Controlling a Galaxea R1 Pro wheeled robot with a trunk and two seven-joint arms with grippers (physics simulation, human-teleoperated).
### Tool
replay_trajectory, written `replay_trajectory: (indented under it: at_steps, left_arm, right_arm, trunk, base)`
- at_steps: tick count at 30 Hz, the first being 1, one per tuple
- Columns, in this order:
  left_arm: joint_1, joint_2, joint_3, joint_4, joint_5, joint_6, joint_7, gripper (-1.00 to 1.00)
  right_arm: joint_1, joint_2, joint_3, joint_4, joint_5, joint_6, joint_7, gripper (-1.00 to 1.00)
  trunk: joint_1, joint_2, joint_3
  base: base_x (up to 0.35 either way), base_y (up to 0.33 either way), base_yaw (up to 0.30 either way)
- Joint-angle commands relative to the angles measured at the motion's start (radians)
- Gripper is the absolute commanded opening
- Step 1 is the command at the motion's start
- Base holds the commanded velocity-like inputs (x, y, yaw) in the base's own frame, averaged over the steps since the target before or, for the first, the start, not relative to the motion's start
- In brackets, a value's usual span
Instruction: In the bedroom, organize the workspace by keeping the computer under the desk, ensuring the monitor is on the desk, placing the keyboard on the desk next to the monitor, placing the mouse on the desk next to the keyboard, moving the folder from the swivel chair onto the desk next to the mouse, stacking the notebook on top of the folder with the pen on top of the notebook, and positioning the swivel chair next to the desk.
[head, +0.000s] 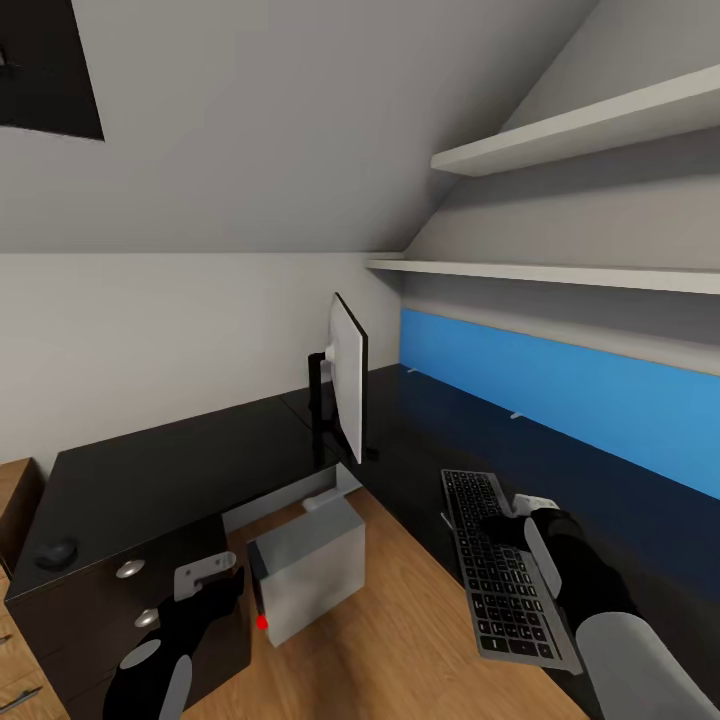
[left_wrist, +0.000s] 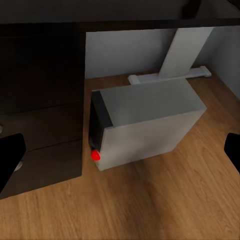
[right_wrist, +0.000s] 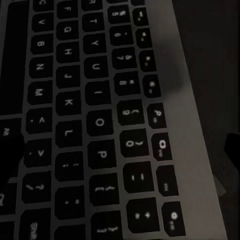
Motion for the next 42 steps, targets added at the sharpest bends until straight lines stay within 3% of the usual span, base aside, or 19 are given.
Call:
replay_trajectory:
  at_steps: [1,9,37,42]
  left_arm:
    - [-0.001,-0.001,0.0,-0.002,0.008,0.005,0.005,1.0]
    - [-0.001,-0.001,0.0,-0.002,0.008,0.005,0.005,1.0]
    - [-0.001,0.001,0.0,-0.008,0.009,0.005,0.004,1.0]
    - [-0.001,-0.003,-0.001,-0.064,0.01,0.009,0.003,1.0]
  right_arm:
    - [-0.001,0.0,0.0,-0.001,-0.011,0.004,-0.007,1.0]
    - [0.001,0.008,-0.005,-0.068,-0.015,0.007,-0.006,1.0]
    - [0.002,0.007,-0.006,-0.07,-0.015,0.011,-0.005,1.0]
    - [0.002,0.0,-0.005,-0.054,-0.006,0.004,-0.007,1.0]
  trunk:
    - [0.0,-0.001,-0.001]
    - [0.0,-0.001,-0.001]
    - [0.0,-0.001,0.001]
    - [0.004,-0.008,-0.002]
  base:
    - [0.0,0.0,0.0]
    - [0.0,0.0,0.0]
    - [0.0,0.0,-0.186]
    - [0.0,0.0,-0.002]
